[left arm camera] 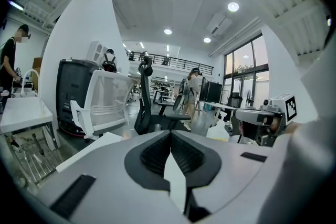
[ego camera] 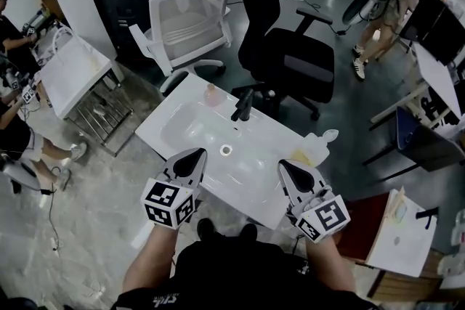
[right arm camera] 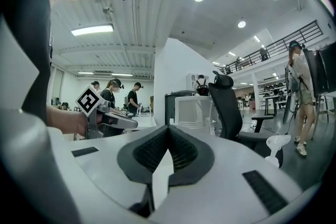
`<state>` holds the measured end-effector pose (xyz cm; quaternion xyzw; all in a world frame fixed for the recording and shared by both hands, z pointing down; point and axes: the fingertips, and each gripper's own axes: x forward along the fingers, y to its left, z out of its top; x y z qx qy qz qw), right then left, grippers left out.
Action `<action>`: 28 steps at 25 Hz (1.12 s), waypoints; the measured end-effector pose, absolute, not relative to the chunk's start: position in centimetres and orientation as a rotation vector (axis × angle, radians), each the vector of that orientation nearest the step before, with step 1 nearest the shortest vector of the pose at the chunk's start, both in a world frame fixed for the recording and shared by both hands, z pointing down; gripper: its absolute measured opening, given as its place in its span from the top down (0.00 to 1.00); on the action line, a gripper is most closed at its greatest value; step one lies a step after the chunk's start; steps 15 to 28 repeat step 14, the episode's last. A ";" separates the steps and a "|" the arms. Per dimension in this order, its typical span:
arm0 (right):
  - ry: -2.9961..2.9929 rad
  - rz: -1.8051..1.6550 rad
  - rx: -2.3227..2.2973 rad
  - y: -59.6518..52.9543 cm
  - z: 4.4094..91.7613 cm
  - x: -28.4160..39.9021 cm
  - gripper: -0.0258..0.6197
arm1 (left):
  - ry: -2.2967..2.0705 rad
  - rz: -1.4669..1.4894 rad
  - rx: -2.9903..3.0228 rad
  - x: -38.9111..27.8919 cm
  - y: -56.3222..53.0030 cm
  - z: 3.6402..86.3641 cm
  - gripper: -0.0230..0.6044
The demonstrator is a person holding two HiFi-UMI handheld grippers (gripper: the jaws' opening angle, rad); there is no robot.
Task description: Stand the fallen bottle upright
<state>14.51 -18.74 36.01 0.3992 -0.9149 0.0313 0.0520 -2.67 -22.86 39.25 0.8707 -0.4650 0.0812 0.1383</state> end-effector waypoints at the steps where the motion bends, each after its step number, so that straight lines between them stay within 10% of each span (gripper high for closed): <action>1: -2.782 0.096 1.213 -18.8 36.0 14.6 0.94 | -1.345 0.237 2.517 -2.6 -22.9 39.3 0.94; 28: -2.775 0.129 1.226 -19.7 36.7 15.5 0.94 | -1.331 0.260 2.509 -1.7 -23.8 40.1 0.94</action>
